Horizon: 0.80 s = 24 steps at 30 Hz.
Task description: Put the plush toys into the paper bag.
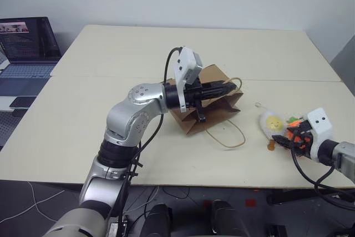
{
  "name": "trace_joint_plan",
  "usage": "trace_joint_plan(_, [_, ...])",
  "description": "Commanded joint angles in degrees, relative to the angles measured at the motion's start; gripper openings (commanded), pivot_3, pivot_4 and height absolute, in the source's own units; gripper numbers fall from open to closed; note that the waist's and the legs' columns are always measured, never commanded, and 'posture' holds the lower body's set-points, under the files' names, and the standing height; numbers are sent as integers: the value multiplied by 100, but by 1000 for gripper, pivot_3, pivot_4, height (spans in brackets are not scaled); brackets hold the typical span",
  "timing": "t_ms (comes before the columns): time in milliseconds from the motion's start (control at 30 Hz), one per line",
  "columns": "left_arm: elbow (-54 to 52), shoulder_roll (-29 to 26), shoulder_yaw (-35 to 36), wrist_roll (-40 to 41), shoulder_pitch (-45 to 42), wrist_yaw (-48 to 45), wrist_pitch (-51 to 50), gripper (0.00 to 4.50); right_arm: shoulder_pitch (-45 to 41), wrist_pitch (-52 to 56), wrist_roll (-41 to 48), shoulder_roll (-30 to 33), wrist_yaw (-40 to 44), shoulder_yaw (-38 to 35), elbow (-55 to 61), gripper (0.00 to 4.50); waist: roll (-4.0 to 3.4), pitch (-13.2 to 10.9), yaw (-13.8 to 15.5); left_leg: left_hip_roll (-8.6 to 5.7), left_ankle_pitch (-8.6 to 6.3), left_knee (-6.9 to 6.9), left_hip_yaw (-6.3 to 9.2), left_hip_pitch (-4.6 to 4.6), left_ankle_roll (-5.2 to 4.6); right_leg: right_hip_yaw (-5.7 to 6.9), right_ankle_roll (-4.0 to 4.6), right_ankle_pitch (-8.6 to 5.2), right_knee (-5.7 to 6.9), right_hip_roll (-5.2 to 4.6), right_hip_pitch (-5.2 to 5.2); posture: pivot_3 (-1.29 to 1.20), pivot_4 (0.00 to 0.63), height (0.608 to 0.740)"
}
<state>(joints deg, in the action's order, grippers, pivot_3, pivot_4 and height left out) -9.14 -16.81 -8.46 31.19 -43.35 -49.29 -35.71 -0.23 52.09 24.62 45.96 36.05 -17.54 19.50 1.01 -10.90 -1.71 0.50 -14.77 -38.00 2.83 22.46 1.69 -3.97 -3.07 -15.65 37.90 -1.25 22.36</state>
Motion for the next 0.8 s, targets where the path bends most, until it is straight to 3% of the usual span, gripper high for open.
trace_joint_plan(33, [-130,-10,105,-4,-47,30,141,0,-146,86,42,10,6,79,-128,3251,0,0,-4,0,0,0,0,0,0,0,0,0,0,0,0,0,150,740])
trace_joint_plan(100, [-127,-8,108,-3,-50,38,156,0,-262,36,3,-54,-52,190,-154,3251,0,0,-2,1,0,0,1,-1,0,1,0,0,1,0,0,0,150,740])
trace_joint_plan(200, [-129,-17,115,-7,-48,51,173,0,-406,38,1,-103,-70,268,-196,2684,0,0,-4,1,0,0,0,-1,0,0,0,0,0,1,0,0,150,740])
trace_joint_plan(467, [-144,-106,109,9,-16,38,193,0,-480,-317,-205,-21,0,373,-250,31,0,0,0,1,0,0,1,-1,0,2,0,0,0,1,0,0,150,740])
trace_joint_plan(633, [-108,-185,154,17,-19,9,190,0,-516,-435,-75,283,242,133,92,31,0,0,-1,1,0,0,1,-1,0,1,0,0,0,1,0,0,150,740])
trace_joint_plan(800, [-45,-255,178,26,-54,-72,218,0,-749,596,966,1137,991,-369,824,31,-1,0,-2,2,0,0,3,0,0,4,0,0,0,1,0,0,150,740])
